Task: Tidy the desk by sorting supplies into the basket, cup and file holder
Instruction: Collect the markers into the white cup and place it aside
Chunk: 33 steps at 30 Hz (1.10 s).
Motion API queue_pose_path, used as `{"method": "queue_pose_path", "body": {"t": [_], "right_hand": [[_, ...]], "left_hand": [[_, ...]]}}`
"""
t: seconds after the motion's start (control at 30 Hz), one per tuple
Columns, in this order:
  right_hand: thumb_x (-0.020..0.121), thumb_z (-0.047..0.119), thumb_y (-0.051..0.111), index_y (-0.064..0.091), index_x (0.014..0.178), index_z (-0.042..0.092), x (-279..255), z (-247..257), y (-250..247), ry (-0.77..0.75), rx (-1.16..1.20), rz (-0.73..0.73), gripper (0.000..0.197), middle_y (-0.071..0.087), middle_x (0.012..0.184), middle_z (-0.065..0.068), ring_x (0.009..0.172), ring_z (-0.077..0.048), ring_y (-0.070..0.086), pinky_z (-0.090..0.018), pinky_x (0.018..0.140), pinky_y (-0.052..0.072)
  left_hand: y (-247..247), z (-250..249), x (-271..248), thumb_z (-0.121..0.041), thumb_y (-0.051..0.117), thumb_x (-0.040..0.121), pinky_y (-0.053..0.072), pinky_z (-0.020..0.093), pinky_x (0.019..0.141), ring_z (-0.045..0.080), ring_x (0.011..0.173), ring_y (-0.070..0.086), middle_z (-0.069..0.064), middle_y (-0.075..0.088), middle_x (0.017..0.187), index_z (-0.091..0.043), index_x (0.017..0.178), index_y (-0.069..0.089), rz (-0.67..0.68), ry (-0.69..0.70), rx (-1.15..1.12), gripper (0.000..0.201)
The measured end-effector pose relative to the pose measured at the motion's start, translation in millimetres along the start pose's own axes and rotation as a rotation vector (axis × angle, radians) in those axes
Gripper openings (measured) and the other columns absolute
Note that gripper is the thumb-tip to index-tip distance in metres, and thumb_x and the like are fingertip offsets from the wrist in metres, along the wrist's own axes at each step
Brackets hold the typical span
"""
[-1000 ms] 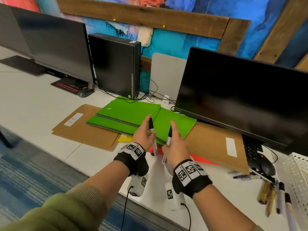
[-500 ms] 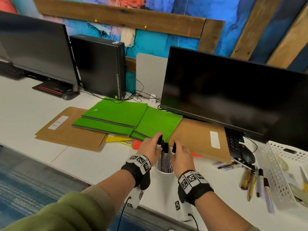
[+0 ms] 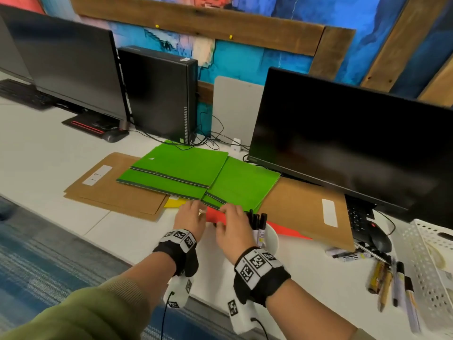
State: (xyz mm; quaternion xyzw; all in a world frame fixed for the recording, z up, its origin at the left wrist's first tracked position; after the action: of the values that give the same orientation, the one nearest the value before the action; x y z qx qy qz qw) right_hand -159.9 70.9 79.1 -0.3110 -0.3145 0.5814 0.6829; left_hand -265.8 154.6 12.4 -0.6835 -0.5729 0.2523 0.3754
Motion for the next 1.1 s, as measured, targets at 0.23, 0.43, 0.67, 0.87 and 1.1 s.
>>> {"method": "queue_pose_path", "body": {"t": [0.23,0.43,0.67,0.87,1.1], "right_hand": [[0.091,0.003,0.041,0.008,0.148,0.006,-9.7,-12.2,91.1,0.096,-0.304,0.547,0.066,0.002,0.156,-0.013,0.145,-0.034,0.002,-0.038,0.12,0.01],[0.097,0.037,0.029,-0.011,0.149,0.011,-11.2,-34.2,115.3,0.28,-0.304,0.487,0.071,-0.022,0.156,-0.007,0.144,-0.029,-0.019,-0.045,0.119,-0.004],[0.08,0.064,-0.001,0.0,0.15,0.009,-5.0,-47.4,125.8,0.27,-0.365,0.378,0.089,-0.012,0.157,-0.004,0.147,-0.025,-0.005,-0.033,0.111,-0.018],[0.077,0.069,-0.01,0.021,0.147,0.005,-2.1,-47.6,127.1,0.252,-0.393,0.403,0.1,0.015,0.157,-0.013,0.146,-0.03,0.012,-0.036,0.114,-0.013],[0.09,0.057,0.037,-0.017,0.148,0.011,5.4,-46.8,123.1,0.339,-0.315,0.31,0.092,-0.021,0.156,-0.007,0.146,-0.025,-0.014,-0.04,0.118,-0.004]], "left_hand": [[10.8,61.8,0.6,-0.013,0.042,0.094,0.024,0.037,0.117,0.022,0.144,0.019,0.0,0.013,0.158,-0.02,0.148,0.022,0.469,-0.129,0.309,0.058],[14.4,64.5,-1.7,-0.026,0.033,0.101,0.006,0.046,0.119,0.02,0.148,-0.008,-0.005,-0.014,0.159,-0.023,0.151,-0.002,0.638,-0.071,0.457,0.062],[19.2,57.0,12.9,-0.025,0.032,0.1,0.003,0.049,0.119,0.021,0.147,-0.012,-0.005,-0.017,0.158,-0.021,0.151,-0.006,0.678,0.033,0.466,0.064],[28.7,50.9,25.9,-0.02,0.039,0.096,0.012,0.048,0.118,0.022,0.148,-0.004,-0.004,-0.005,0.16,-0.024,0.151,0.002,0.621,0.039,0.464,0.066],[17.6,55.7,23.2,-0.006,0.043,0.086,0.027,0.04,0.113,0.023,0.143,0.013,0.001,0.019,0.152,-0.032,0.138,0.033,0.514,0.078,0.388,0.059]]}}
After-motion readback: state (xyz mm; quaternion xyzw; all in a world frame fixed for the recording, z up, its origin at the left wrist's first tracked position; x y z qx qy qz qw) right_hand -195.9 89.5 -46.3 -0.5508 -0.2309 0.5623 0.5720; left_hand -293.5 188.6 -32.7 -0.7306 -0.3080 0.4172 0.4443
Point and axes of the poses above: each hand's wrist, its own x-axis towards the middle knuckle, its own y-axis out of the palm, z = x × y, the point moved 3 cm from there along x, towards the middle knuckle
